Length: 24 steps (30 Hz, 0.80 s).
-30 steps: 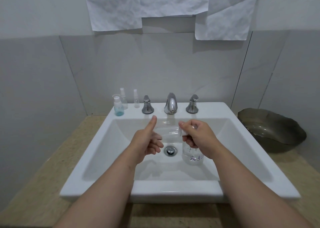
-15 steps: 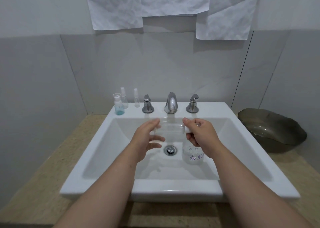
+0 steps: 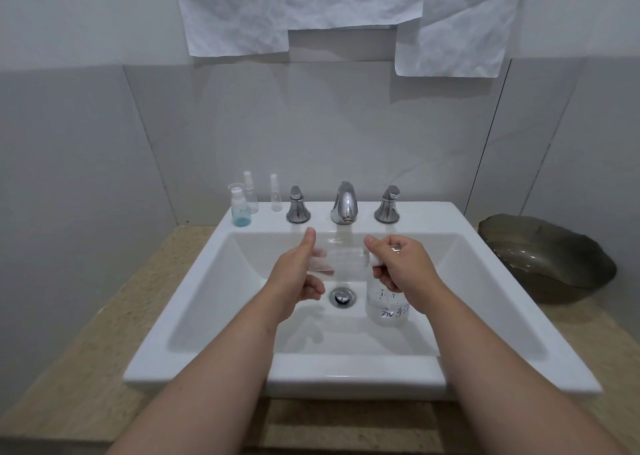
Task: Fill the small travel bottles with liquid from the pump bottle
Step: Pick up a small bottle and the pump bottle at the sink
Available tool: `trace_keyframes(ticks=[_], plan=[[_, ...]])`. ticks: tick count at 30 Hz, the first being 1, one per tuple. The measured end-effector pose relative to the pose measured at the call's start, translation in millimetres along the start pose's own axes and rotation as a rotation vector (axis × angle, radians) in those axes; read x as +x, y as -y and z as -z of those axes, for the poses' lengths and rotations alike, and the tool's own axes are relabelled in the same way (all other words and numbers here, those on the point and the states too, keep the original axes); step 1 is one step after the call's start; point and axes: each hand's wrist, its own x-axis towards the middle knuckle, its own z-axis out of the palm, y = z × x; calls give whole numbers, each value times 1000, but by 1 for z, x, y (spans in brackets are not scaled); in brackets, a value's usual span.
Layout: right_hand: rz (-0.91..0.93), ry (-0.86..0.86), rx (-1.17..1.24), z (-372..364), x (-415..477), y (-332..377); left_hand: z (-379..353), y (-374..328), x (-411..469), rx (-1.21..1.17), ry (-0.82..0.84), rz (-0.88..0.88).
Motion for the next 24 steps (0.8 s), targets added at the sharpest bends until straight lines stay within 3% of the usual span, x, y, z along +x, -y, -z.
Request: trace_keyframes(ticks=[4,12,19,24], plan=[[-3,-13,20,1,0,0,8,-2,2,-181,113,-28],[7,16,-1,-1,-2,1,4,3,7,69,-102,50],[35,17,-20,-2,-4,2,8,7,4,129,-24,243],[101,22,-75,-2,-4,-2,10,6,4,143,-23,279]])
